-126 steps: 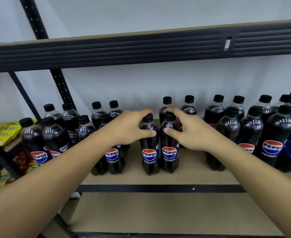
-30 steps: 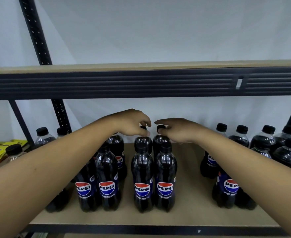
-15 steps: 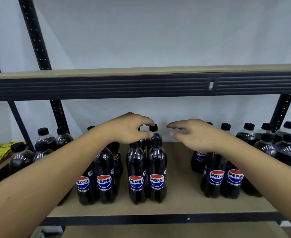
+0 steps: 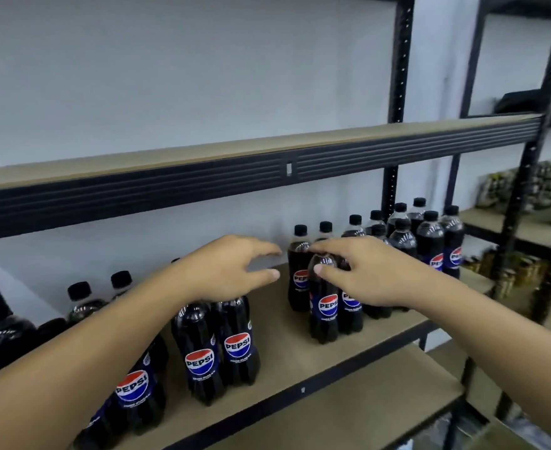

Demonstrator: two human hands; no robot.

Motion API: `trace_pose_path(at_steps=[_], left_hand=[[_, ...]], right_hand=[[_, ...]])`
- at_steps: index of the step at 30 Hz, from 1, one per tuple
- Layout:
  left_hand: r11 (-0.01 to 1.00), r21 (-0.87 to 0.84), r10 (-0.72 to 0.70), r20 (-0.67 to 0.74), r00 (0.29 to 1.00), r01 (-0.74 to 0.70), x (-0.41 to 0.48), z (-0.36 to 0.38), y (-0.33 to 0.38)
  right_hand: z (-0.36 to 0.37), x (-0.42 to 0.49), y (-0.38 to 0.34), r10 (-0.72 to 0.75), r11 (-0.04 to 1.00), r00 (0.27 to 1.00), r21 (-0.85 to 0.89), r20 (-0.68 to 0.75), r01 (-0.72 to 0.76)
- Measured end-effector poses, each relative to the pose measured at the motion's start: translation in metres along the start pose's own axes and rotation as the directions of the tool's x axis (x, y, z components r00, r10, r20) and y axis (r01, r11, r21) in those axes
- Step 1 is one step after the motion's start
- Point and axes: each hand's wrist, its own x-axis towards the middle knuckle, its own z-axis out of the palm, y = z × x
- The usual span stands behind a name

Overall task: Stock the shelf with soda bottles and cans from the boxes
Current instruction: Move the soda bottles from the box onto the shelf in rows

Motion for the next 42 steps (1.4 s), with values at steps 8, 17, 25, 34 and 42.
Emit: trace_pose_path(at_steps=[8,17,25,34,42], left_hand=[[0.997,-0.027,0.078,-0.026,0.997,-0.079,0.053,0.015,0.030],[0.998,-0.054,-0.045,-0.019,0.999,0.043,0.117,0.038,0.040],[0.967,-0.161,-0.197,0.022,0.980,0.198,0.141,0.062,0.045],[0.902,-0.270,-0.345,0.020,0.938,0.338,0.135,0.070,0.059],[0.868,-0.245,-0.433,0.051,0.900,0.432,0.111,0.062,0.061]], right_hand=[[-0.010,-0.016,0.039,0.185,0.979,0.982,-0.077,-0.043,-0.188],[-0.008,0.024,0.091,0.197,0.978,0.980,-0.074,-0.003,-0.196],[0.015,0.087,0.140,0.074,0.997,0.981,-0.013,0.179,-0.073],[0.025,0.099,0.160,-0.119,0.991,0.988,0.075,0.101,0.112],[0.033,0.099,0.148,-0.222,0.969,0.972,0.126,0.082,0.211]])
